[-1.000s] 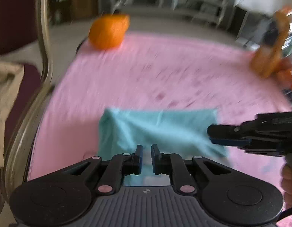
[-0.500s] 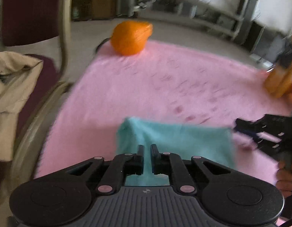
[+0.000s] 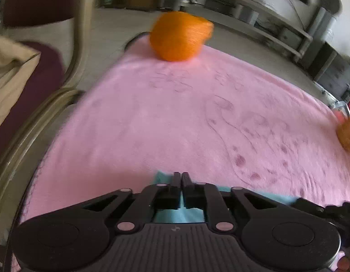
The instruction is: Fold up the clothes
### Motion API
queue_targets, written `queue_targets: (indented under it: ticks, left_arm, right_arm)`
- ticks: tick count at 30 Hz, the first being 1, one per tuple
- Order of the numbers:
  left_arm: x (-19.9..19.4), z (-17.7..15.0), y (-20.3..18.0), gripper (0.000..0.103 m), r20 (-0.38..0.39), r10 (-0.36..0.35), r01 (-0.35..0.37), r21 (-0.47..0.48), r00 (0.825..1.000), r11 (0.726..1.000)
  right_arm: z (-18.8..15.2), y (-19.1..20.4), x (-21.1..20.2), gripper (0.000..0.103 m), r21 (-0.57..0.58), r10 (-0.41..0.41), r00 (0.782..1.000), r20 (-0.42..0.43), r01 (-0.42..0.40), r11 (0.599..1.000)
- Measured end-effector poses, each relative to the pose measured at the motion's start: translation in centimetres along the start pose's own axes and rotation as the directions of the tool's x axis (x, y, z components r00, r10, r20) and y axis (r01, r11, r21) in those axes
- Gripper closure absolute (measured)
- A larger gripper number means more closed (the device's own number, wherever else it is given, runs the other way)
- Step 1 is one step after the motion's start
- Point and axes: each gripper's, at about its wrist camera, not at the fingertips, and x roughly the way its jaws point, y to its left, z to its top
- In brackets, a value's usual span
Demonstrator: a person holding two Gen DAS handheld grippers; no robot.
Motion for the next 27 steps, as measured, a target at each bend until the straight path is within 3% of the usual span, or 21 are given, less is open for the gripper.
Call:
queue_targets:
  ticks: [2, 3, 5, 7, 8, 10, 12, 15, 16, 18, 19, 20, 22, 27]
  left_arm:
    - [-1.2, 0.1, 0.3, 0.096, 0.025, 0.031, -0.030, -0.026, 0.999, 0.999]
    - [-2.0, 0.0, -0.2, 0.095, 0.053, 0.034, -0.034, 0.003, 0.998, 0.999]
    - [-3.2, -0.4, -0.8, 0.095, 0.079, 0.001, -0.006, 0.057, 0.997, 0.998]
    - [-4.1, -0.8, -1.5, 0.095, 0.076, -0.089, 0.082, 0.091, 0.993, 0.992]
    - [-4.1, -1.0, -1.8, 0.094, 0.068, -0.116, 0.109, 0.105, 0.991, 0.988]
    - [-2.9, -1.3, -2.4, 0.089, 0.046, -0.102, 0.095, 0.126, 0.994, 0.987]
    - [-1.0, -1.8, -2.7, 0.090, 0.007, -0.028, 0.027, 0.140, 1.000, 0.990]
    - [-1.2, -1.7, -2.5, 0.090, 0.055, 0.089, -0.096, 0.139, 0.995, 0.986]
    - [-2.4, -1.6, -2.2, 0.090, 0.097, 0.168, -0.180, 0.134, 0.981, 0.975]
    - [-4.5, -1.7, -2.1, 0.090, 0.145, 0.251, -0.270, 0.133, 0.957, 0.954]
    - [-5.4, -1.7, -2.0, 0.090, 0.144, 0.256, -0.275, 0.131, 0.956, 0.952]
    - [-7.0, -2.1, -1.3, 0.089, 0.147, 0.214, -0.232, 0.114, 0.966, 0.966]
    - [-9.4, -2.9, -0.7, 0.084, 0.119, 0.159, -0.168, 0.077, 0.980, 0.983]
    - [-13.9, -7.5, 0.5, 0.084, 0.093, 0.164, -0.172, 0.086, 0.982, 0.981]
  right_arm:
    - [0.3, 0.2, -1.3, 0.095, -0.015, -0.041, 0.996, 0.080, 0.042, 0.999]
    - [0.3, 0.5, -2.0, 0.089, -0.030, -0.078, 0.989, 0.125, 0.082, 0.996]
    - [0.2, 1.1, -2.5, 0.084, -0.058, -0.100, 0.982, 0.162, 0.111, 0.992]
    - [0.1, 1.7, -2.9, 0.082, -0.085, -0.121, 0.973, 0.199, 0.140, 0.986]
    - [0.0, 1.8, -2.6, 0.082, -0.092, -0.094, 0.980, 0.177, 0.112, 0.989]
    - [-0.4, 2.2, -1.6, 0.082, -0.105, -0.047, 0.991, 0.126, 0.061, 0.993]
    - [-0.9, 2.3, -0.5, 0.082, -0.102, -0.022, 0.998, 0.063, 0.028, 0.994]
    - [-1.0, 2.6, -0.6, 0.091, -0.099, -0.117, 0.987, 0.114, 0.128, 0.987]
    - [-0.9, 2.8, -1.2, 0.088, -0.092, -0.153, 0.976, 0.156, 0.169, 0.981]
    - [-0.7, 3.4, -2.7, 0.082, -0.081, -0.241, 0.941, 0.238, 0.266, 0.960]
    - [-0.5, 3.7, -3.7, 0.082, -0.088, -0.262, 0.930, 0.256, 0.293, 0.952]
    - [-0.6, 4.0, -4.7, 0.082, -0.082, -0.269, 0.929, 0.255, 0.298, 0.951]
    - [-1.0, 4.7, -7.0, 0.082, -0.065, -0.257, 0.936, 0.239, 0.280, 0.958]
    - [-4.4, 7.8, -12.6, 0.078, -0.107, -0.286, 0.927, 0.242, 0.318, 0.942]
